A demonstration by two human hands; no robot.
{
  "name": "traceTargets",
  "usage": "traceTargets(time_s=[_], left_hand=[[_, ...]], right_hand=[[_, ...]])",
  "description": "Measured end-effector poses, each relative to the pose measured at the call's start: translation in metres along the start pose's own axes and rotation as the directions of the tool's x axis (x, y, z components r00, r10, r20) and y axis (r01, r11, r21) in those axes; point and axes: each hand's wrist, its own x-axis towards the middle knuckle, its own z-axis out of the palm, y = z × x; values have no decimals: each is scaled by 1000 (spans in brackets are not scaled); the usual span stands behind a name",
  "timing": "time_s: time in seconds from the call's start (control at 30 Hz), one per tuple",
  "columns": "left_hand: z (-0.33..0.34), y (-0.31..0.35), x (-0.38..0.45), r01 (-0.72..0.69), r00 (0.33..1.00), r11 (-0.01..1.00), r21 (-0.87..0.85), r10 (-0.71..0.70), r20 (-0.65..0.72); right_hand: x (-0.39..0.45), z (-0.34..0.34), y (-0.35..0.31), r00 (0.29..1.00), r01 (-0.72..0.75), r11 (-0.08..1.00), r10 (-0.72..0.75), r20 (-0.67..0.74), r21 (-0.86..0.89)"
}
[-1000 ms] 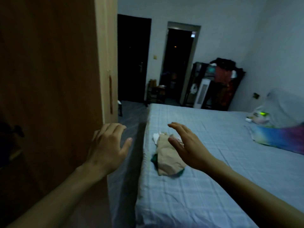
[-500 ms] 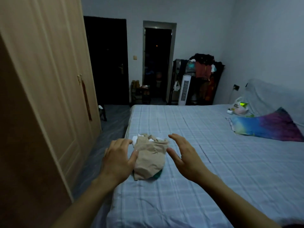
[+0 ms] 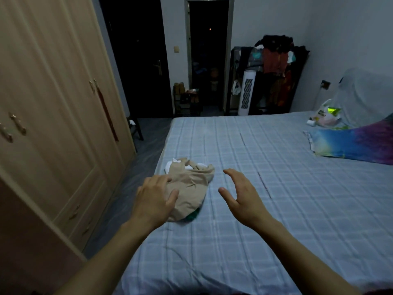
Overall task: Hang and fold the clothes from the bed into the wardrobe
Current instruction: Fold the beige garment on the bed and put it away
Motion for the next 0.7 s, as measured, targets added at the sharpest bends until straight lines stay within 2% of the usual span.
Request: traceTargets(time_s=[0.17, 0.5, 0.7], left_hand=[[42, -17, 39, 20, 999, 1000, -22, -19, 50], [111, -62, 133, 54, 998, 969, -242, -45, 43], [146, -82, 159, 154, 983, 960, -232, -126, 130]], right_hand=[[39, 21, 27, 997, -44, 999, 45, 55, -23], [132, 93, 48, 972, -99, 983, 129, 196, -153], [161, 124, 72, 958, -135, 983, 162, 238, -127]])
